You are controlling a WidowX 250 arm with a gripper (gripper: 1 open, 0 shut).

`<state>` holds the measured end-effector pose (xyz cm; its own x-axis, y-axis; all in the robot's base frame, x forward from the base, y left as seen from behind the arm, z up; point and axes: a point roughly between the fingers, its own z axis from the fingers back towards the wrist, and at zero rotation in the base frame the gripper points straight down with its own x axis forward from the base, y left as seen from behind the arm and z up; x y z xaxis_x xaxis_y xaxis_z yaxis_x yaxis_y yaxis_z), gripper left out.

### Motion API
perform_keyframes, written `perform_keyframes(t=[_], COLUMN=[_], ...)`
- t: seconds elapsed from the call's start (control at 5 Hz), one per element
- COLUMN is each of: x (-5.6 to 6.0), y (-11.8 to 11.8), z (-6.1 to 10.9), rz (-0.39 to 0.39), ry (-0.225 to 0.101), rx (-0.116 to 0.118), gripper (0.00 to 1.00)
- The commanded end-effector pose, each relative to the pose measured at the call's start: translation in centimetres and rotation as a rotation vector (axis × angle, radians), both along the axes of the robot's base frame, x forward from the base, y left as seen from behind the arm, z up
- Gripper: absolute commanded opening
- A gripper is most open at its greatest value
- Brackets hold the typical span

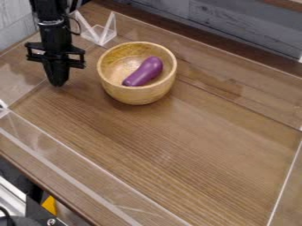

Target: Remove the purple eggplant from inside the brown bowl and put it on the table

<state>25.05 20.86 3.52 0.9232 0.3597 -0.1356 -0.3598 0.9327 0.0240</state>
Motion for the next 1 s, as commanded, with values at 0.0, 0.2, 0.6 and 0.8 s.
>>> perform_keyframes(t=[0.0,0.2,0.6,0.8], x=[0.0,-0.1,0.7,1.9], y=[0.7,0.8,-0.2,-1.4], z=[3.0,3.3,5.2,6.5], rz=[-0.001,-0.008,-0.03,-0.052], ry=[-0.065,-0.069,-0.096,-0.115], rx=[0.05,0.05,0.033,0.017], gripper=[0.0,0.0,0.0,0.0])
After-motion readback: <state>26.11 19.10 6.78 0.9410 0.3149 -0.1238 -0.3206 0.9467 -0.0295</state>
